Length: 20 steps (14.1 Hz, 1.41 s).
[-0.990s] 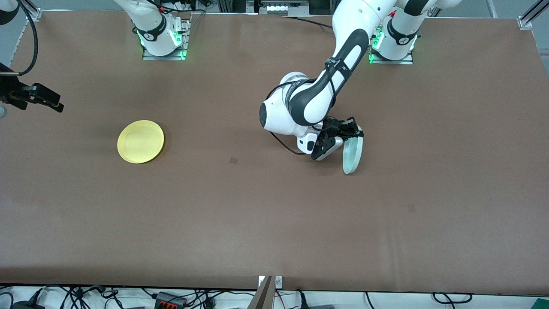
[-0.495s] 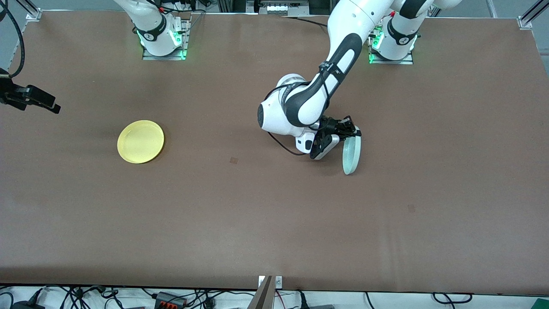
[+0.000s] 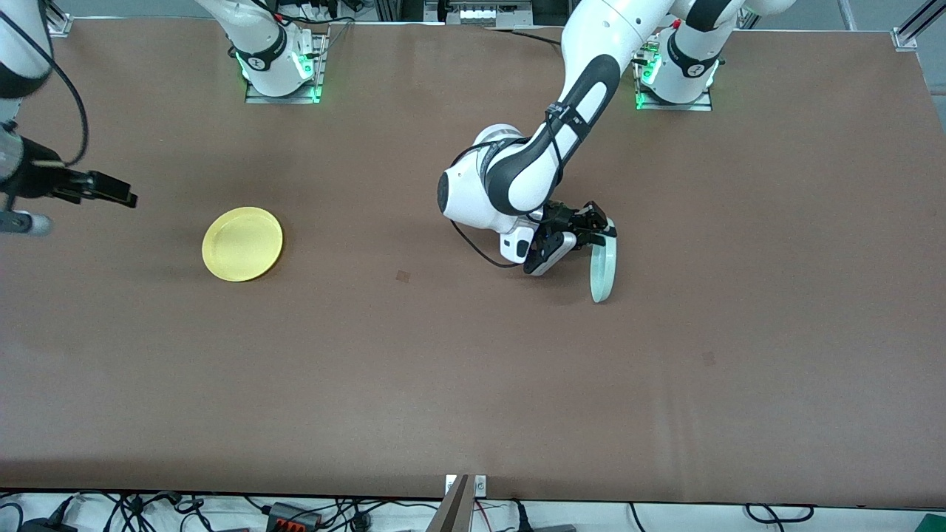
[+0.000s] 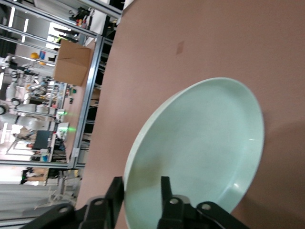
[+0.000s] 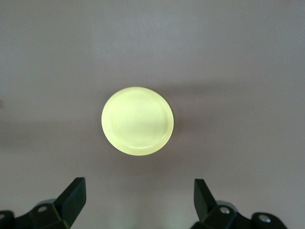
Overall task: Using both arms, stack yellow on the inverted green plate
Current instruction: 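Lower the flipped green plate mid-table while the right gripper reaches yellow plate, then open and raise the left gripper while the right gripper grasps yellow plate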
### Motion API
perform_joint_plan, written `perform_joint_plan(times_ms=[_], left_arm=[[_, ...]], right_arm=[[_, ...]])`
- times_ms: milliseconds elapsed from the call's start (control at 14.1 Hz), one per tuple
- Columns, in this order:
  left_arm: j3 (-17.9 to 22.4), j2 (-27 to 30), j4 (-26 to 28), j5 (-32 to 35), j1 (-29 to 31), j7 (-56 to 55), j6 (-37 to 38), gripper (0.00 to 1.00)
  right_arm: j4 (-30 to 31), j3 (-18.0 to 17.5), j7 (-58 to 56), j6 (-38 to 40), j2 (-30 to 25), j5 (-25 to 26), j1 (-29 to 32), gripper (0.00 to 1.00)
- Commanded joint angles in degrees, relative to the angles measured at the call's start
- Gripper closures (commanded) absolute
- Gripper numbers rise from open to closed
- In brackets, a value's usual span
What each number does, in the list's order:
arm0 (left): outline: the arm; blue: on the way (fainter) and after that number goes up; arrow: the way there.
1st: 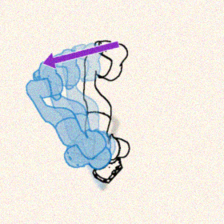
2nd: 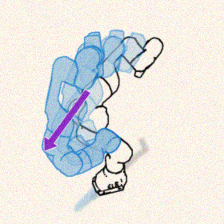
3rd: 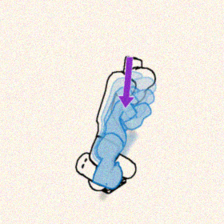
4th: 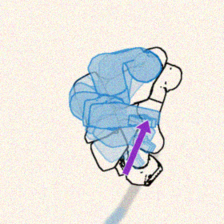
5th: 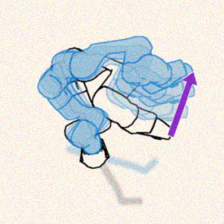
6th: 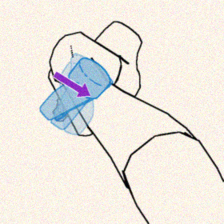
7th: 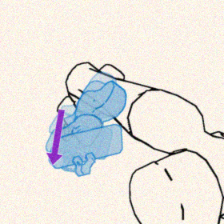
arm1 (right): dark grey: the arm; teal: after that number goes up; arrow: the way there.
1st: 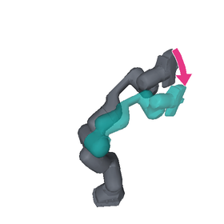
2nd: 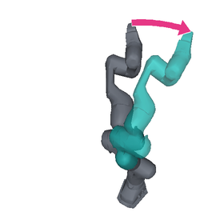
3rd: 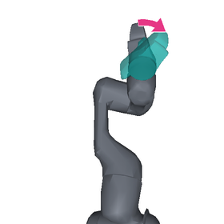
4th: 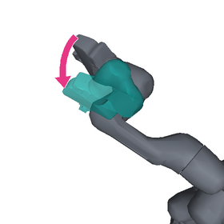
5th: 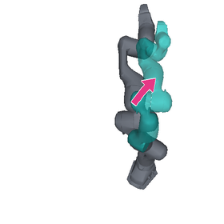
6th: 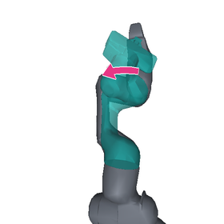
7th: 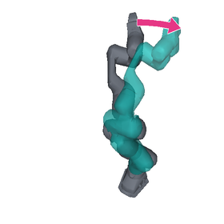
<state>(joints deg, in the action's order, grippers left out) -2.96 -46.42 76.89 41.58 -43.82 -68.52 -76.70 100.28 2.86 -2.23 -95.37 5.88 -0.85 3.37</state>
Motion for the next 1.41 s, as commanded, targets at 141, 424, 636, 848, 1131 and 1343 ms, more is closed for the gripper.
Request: perform_joint_plan(times_ms=[141, 424, 636, 848, 1131, 1343], left_arm=[[-1.9, 1.5, -1.7, -8.2, 1.0, -0.1, -9.2, 0.0], [-4.1, 5.2, -1.5, -12.4, 1.6, 1.7, -21.0, 0.0], [-7.0, 7.0, -1.4, -17.7, 3.3, 1.8, -26.1, 0.0], [-7.0, 8.6, -1.0, -18.1, 5.0, 5.0, -26.2, 0.0], [-7.0, 13.0, -0.6, -22.7, 15.6, 27.4, -25.8, 0.0], [-7.1, 16.5, 0.1, -26.5, 23.0, 45.7, -24.1, 0.0]], right_arm=[[-0.2, 0.4, 0.7, 1.1, 9.0, 0.8, 0.8, 0.0], [0.8, 0.4, 0.5, -0.2, 17.7, 0.5, 4.6, 0.0], [1.4, 0.3, 0.0, -2.9, 22.0, 0.4, 5.5, 0.0], [3.4, 0.3, -0.1, -8.9, 26.0, 0.1, 6.5, 0.0], [3.4, 0.0, -0.1, -11.7, 29.5, 0.1, 6.0, 0.07], [3.3, -0.1, -0.1, -11.5, 30.0, 0.1, 6.0, 0.45]])
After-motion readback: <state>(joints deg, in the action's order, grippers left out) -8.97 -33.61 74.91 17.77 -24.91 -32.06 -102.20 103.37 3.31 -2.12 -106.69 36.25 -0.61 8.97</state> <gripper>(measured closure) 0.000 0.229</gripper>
